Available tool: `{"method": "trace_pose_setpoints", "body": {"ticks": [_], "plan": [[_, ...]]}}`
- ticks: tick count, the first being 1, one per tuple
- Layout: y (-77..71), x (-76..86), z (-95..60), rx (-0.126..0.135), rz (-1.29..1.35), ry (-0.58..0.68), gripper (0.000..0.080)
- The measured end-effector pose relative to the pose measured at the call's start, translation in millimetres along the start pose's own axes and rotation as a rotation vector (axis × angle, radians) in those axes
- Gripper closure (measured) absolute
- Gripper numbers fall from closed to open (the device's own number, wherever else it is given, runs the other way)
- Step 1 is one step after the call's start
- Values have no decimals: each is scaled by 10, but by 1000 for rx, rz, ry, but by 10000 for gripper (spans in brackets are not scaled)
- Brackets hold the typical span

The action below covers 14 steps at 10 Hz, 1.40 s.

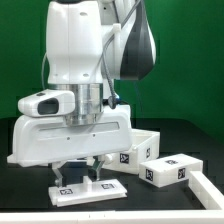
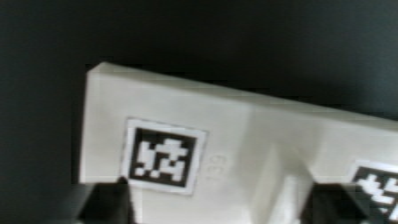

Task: Assemble cabinet

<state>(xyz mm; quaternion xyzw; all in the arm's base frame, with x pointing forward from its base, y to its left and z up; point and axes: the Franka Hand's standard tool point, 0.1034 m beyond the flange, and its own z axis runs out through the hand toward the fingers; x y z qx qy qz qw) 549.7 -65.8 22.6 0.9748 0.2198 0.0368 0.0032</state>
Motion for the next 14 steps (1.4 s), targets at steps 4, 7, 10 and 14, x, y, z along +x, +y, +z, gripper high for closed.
{"method": "trace_pose_setpoints", "body": {"ticks": [4,7,10,14], "plan": [[26,-24,1,-4,1,0,740],[365,-345,-37,-34,22,-21,740],[607,-536,-39,-36,59,-50,739],[599,-519,-42,-33,56,-52,477]]}}
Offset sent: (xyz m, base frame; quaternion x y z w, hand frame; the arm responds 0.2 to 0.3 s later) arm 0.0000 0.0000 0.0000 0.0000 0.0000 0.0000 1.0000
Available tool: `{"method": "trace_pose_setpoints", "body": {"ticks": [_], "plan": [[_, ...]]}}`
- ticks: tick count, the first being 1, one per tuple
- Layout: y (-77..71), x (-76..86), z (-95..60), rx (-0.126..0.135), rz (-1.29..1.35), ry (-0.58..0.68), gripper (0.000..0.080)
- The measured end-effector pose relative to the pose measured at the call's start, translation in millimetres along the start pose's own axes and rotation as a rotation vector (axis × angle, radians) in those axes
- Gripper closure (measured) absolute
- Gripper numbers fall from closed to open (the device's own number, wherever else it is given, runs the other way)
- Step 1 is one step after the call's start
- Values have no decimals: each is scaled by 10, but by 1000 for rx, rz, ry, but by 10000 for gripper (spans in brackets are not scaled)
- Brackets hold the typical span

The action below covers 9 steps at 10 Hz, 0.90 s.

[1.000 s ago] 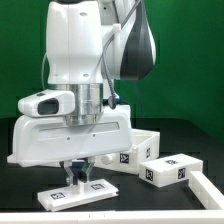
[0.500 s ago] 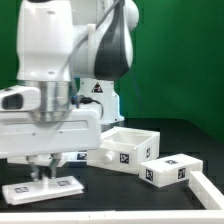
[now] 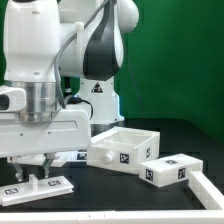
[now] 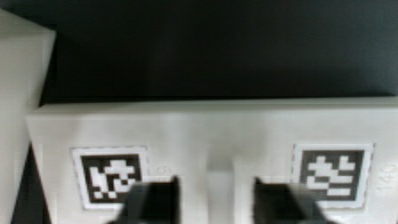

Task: Assemble cabinet

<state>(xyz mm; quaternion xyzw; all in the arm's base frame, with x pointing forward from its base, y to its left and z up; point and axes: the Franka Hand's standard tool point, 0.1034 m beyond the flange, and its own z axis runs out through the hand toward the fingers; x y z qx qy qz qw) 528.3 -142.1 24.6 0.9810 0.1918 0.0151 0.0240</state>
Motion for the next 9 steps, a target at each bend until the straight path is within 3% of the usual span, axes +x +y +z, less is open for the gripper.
{"method": "trace_pose_setpoints", "body": {"ticks": [1,2,3,4,5,6,9], "plan": [[-40,42,-65,3,3,0,341],[-108,136,-217,6,13,7,341],[-245,251,-377,12,50,10,157],[-454,378,-475,13,125,22,51],[-733,514,-503,16,173,27,51],[-909,625,-497,14,206,26,10],[-823,581,-489,9,167,24,3]]}}
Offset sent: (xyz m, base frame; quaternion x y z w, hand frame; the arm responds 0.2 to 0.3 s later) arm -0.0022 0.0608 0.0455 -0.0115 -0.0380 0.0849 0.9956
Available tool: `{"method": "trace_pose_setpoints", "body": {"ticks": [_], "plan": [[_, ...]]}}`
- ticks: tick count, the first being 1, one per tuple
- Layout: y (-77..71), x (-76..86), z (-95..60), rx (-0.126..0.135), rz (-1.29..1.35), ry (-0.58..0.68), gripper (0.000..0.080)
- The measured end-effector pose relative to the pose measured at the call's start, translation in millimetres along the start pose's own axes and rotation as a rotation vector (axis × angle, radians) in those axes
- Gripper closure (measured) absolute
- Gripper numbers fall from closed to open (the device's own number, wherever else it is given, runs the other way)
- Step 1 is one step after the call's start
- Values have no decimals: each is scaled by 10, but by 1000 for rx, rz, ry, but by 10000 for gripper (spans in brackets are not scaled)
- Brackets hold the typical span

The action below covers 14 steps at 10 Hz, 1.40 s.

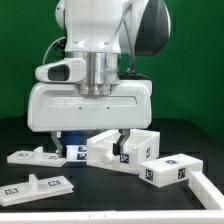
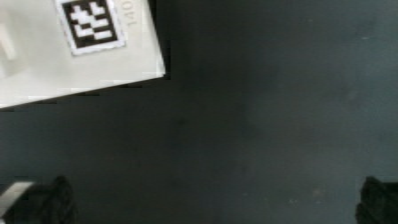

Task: Assemble cabinet

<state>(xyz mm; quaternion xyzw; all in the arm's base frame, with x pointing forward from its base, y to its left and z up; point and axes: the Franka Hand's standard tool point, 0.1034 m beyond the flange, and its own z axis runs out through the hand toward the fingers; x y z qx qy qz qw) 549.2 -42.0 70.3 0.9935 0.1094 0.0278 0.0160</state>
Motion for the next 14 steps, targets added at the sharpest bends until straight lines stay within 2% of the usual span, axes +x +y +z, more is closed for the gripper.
{"method": "trace_pose_setpoints", "body": {"ticks": [1,3,4,5,9,10,12,13,14], "plan": [[-54,3,-12,6,49,-10,3],[-341,94,-122,34,202,-64,3],[-431,123,-157,55,303,-92,3],[-432,138,-168,71,337,-101,3],[-462,128,-145,70,366,-105,3],[-595,105,-124,68,435,-119,3],[-1182,149,-189,47,591,-146,3],[-1289,161,-183,44,589,-160,3],[-1250,161,-173,46,576,-159,3]]}}
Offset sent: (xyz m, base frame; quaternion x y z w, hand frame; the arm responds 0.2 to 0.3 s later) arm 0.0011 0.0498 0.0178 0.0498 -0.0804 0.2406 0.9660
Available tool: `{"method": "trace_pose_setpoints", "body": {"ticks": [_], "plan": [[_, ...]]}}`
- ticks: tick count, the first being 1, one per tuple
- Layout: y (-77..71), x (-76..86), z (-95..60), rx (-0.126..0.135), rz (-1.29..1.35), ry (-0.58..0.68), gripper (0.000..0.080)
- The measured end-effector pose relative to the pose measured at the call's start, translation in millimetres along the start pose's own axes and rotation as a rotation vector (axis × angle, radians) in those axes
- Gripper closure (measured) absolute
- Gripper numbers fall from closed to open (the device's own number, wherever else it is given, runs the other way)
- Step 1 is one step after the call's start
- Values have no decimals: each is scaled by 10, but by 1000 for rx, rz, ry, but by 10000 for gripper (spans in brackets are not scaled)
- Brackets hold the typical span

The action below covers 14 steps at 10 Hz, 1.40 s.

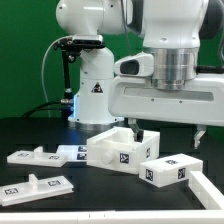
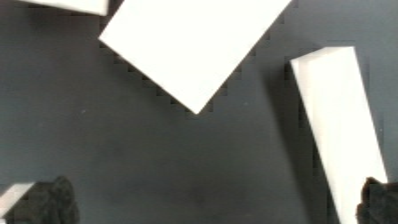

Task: Assemble cabinet

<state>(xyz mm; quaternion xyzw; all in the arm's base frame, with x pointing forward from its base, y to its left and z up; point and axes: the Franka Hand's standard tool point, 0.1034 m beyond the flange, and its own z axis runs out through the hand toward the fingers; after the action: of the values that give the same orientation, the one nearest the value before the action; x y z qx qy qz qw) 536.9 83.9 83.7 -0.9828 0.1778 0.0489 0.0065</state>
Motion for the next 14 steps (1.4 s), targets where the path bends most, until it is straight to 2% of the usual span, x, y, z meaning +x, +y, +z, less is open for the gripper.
{"method": "trace_pose_setpoints", "body": {"ticks": [3,5,6,9,10,12,13,14], "plan": [[-37,-41,20,1,52,0,3],[-336,-317,144,18,282,-2,3],[-360,-301,155,31,318,-10,3],[-354,-307,167,30,315,-12,3],[-362,-391,205,21,418,-29,3],[-408,-677,429,12,561,-19,3],[-404,-740,515,0,551,-21,3],[-412,-721,505,3,545,-19,3]]}}
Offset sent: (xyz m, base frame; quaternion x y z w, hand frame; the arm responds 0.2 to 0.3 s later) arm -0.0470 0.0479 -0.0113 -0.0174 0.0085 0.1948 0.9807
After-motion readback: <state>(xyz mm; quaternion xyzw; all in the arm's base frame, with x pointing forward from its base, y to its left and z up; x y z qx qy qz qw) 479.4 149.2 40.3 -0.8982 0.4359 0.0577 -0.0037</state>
